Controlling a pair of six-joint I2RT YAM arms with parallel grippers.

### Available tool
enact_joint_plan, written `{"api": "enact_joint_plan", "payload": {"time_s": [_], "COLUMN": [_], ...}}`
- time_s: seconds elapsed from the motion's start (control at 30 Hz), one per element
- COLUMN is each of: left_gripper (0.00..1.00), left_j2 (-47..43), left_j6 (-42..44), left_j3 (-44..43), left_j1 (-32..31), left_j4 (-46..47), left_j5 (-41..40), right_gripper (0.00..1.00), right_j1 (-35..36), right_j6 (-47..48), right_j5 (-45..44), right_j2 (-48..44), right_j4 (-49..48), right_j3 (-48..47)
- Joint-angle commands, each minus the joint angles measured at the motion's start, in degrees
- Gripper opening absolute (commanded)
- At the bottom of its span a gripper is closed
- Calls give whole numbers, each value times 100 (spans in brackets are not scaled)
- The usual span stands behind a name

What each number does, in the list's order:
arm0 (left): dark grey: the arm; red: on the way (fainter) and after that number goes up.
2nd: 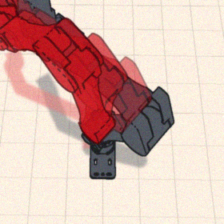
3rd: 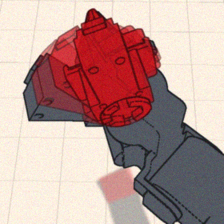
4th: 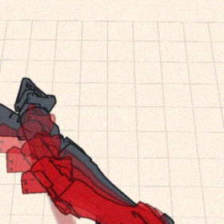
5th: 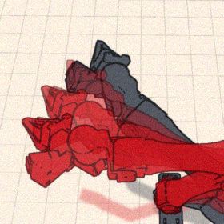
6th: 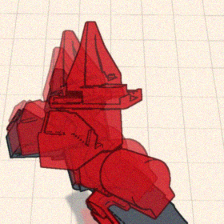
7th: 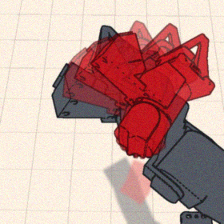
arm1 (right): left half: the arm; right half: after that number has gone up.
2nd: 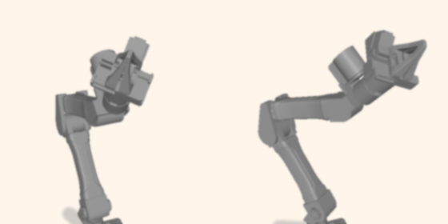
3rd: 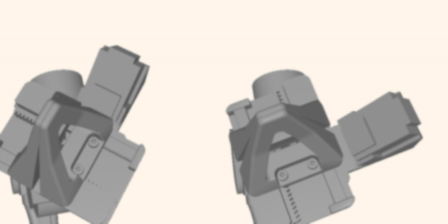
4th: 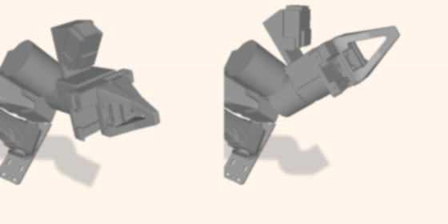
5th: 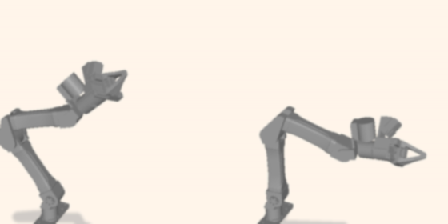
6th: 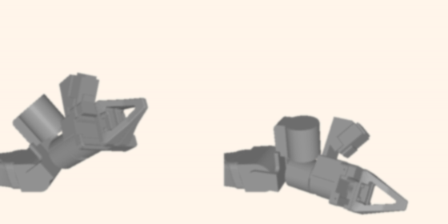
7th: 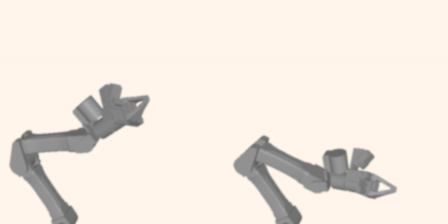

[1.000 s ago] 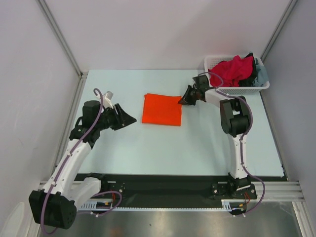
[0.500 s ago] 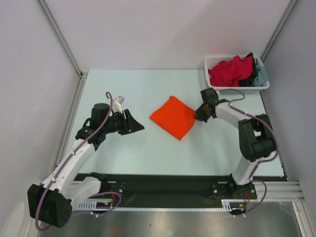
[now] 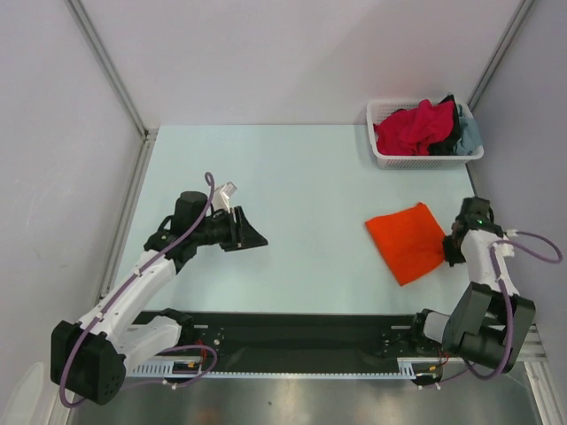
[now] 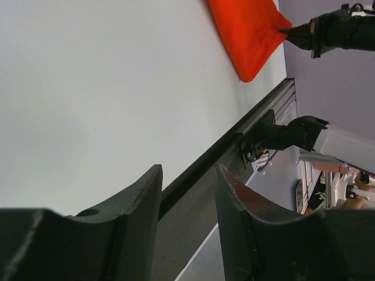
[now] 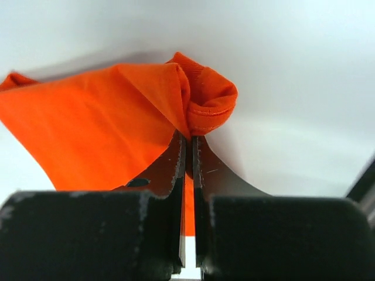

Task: Fold and stack the t-shirts
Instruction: Neatly place the folded tshirt to the corner

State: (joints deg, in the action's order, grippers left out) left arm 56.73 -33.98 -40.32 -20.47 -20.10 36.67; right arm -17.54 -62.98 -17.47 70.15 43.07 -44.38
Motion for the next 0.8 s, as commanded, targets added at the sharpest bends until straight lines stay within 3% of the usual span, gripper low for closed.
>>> {"api": "enact_joint_plan", "payload": {"time_s": [0.0,0.33,0.77], "left_gripper": [46,46,46], "left_j2": [49,84,137], "left_j6": [198,365,664], "left_j3": [-152,-82,-231], "left_j1": [-71,-89,-89], "left_j4": [58,14,-328], "left_j5": [253,420,456], "right_gripper": [0,0,0], "right_j1": [-855,-2762,-3009], "right_j6": [207,1340,1420], "right_j5": [-301,-292,-695], "right_j2": [-317,-766,-573], "right_j4": [430,545,246], "right_j3": [192,272,439]}}
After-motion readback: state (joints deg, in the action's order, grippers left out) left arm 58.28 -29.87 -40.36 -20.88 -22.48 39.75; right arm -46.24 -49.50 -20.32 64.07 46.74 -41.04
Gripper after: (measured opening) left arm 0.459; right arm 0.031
